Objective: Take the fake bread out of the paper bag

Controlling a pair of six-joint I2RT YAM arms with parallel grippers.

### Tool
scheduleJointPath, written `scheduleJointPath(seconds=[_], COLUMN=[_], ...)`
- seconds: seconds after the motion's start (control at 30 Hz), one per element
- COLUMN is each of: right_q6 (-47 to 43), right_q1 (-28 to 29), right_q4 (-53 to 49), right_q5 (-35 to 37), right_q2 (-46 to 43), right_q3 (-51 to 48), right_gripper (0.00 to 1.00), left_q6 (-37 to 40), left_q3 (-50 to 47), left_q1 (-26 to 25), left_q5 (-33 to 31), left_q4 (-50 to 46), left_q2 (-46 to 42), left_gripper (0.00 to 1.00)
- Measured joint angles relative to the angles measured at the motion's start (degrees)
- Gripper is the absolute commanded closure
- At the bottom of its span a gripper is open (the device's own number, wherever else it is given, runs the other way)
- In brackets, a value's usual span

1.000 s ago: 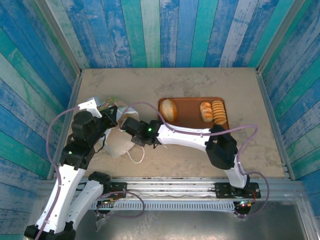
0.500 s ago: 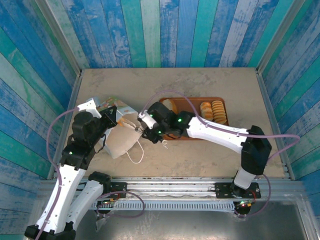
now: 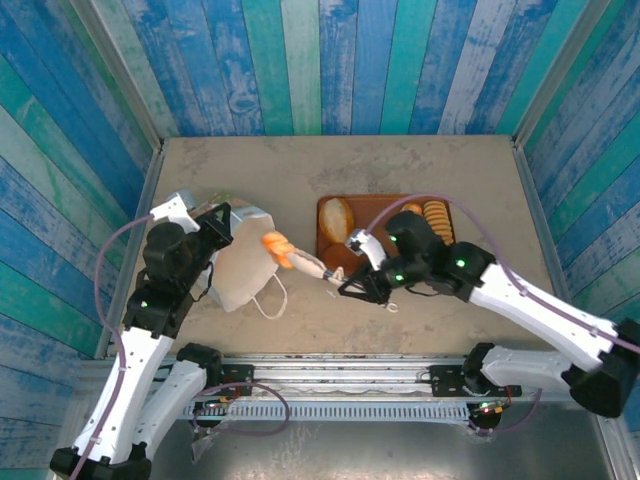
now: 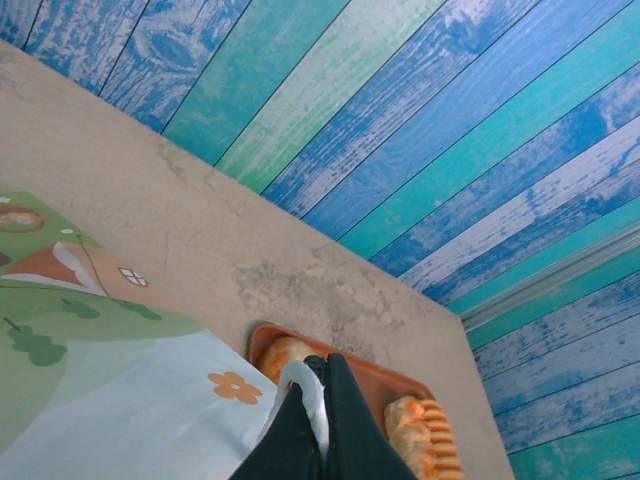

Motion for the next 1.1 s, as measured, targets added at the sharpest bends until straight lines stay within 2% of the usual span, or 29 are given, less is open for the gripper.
scheduleJointPath(seconds=[0.17, 0.3, 0.47, 0.57, 0.87, 1.1], right_q6=[3.76, 6.69, 10.38, 12.98, 18.75, 19.37], right_q1=[-5.20, -12.81, -24.81, -29.49, -35.43, -37.79], right_q4=[-3.08, -6.75, -12.04, -14.10, -16.98, -17.94], right_q5=[0.57, 1.25, 0.50, -0.46, -3.45, -2.49], right_q2=[-10.45, -16.48, -19.54, -19.91, -21.11, -20.85], right_q3=[-4.74, -7.89, -12.07, -15.32, -21.40, -21.94], right_gripper=[0.74, 0.74, 0.74, 0.74, 0.72, 0.65], left_q6=[-0.44, -0.42, -0.33, 0.07, 2.19, 3.30], left_q3=[0.00, 0.00, 0.00, 0.00, 0.17, 0.17], left_q1=[0.00, 0.00, 0.00, 0.00, 0.00, 0.00], left_q5=[-0.09, -0.07, -0.04, 0.66, 6.69, 7.26], left_q4=[1.75, 2.25, 2.67, 2.82, 3.67, 3.74], left_q2=[0.90, 1.18, 1.18, 1.29, 5.20, 4.57], left_gripper=[1.00, 1.00, 1.00, 1.00, 1.00, 1.00])
